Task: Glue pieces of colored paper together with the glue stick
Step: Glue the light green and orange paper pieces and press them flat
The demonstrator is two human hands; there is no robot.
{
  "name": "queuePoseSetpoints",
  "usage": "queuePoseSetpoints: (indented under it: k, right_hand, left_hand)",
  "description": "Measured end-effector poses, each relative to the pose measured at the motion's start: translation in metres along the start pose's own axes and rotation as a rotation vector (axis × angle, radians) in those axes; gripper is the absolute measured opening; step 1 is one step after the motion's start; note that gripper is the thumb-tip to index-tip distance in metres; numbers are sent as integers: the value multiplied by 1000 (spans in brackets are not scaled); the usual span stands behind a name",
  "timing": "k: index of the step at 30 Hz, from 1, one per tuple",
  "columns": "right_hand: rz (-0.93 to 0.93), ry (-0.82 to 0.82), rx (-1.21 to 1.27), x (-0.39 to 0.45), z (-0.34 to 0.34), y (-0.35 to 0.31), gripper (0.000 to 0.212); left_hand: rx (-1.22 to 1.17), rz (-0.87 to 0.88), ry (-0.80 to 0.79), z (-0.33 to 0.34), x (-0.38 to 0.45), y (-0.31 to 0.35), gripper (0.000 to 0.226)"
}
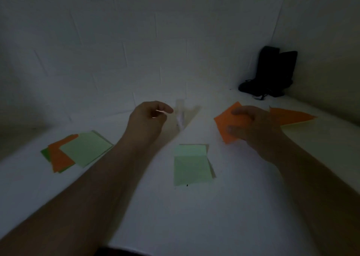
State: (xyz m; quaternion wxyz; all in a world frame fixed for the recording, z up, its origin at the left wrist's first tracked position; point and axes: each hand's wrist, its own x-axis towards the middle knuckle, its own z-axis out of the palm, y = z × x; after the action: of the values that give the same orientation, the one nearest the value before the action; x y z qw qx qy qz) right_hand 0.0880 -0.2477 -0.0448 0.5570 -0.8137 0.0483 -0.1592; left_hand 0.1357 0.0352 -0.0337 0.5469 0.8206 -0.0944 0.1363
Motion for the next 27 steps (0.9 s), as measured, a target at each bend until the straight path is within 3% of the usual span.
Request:
queuePoseSetpoints:
  k: [3, 6, 8, 10, 12, 14, 17, 19, 23, 25, 27]
  right_hand:
    - [1, 45, -98, 4, 2, 7, 41]
    - [-51, 130, -380, 0, 3, 2, 38]
    - [-125, 220, -540, -2, 3, -4, 42]
    - [-179, 268, -525, -5, 5, -11, 39]
    - [-191, 248, -444, -8, 10, -18, 33]
    - [-201, 225, -381, -13, 18, -22, 25]
    - [-251, 195, -274, -19, 27, -29, 22]
    - [-285, 76, -235, -22, 30, -31, 35]
    - [-465, -208, -347, -29, 36, -32, 79]
    - [-556, -220, -363, -30, 41, -29, 77]
    - [-603, -189, -314, -29, 45, -27, 65]
  left_hand:
    - [174, 124, -44, 7, -1, -5, 32]
    - [243, 164, -192, 14, 4, -7, 23]
    - [404, 245, -260, 18, 7, -14, 31]
    - [634, 258, -332, 21, 4, -14, 49]
    - [716, 238, -332, 21, 4, -15, 52]
    - [615, 279, -259, 20, 3, -14, 42]
    - [195, 206, -144, 21, -9, -1, 17]
    - [-140, 41, -221, 21, -18, 12, 19]
    - [-660, -117, -471, 16, -26, 29, 18]
    - [-831, -178, -561, 16, -29, 32, 22]
    - [-770, -143, -586, 19, -33, 32, 15]
